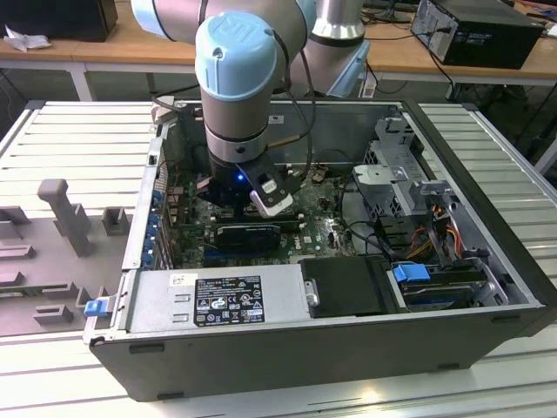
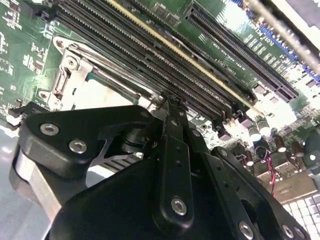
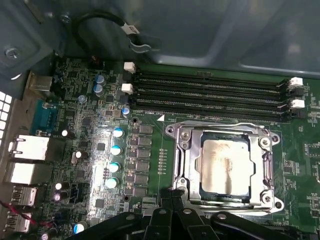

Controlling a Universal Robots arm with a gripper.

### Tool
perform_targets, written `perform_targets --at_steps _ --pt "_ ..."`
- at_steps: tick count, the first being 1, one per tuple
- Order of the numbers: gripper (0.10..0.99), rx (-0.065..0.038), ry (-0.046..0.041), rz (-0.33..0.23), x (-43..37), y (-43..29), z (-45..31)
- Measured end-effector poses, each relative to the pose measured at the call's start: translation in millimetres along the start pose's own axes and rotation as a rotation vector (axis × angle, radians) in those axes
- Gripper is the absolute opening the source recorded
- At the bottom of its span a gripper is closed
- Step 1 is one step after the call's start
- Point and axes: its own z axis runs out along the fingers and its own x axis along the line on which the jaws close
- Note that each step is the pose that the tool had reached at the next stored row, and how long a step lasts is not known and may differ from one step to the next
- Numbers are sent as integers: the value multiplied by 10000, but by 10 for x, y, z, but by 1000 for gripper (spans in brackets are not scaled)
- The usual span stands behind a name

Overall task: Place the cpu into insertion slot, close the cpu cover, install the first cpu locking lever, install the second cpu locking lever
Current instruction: 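Install the second cpu locking lever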

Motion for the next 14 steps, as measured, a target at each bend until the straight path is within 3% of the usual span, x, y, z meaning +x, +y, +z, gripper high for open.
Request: perform_targets --at_steps 7,14 --pt "106 -4 -3 -1 -5 36 -149" --pt "106 -4 -3 -1 -5 41 -169"
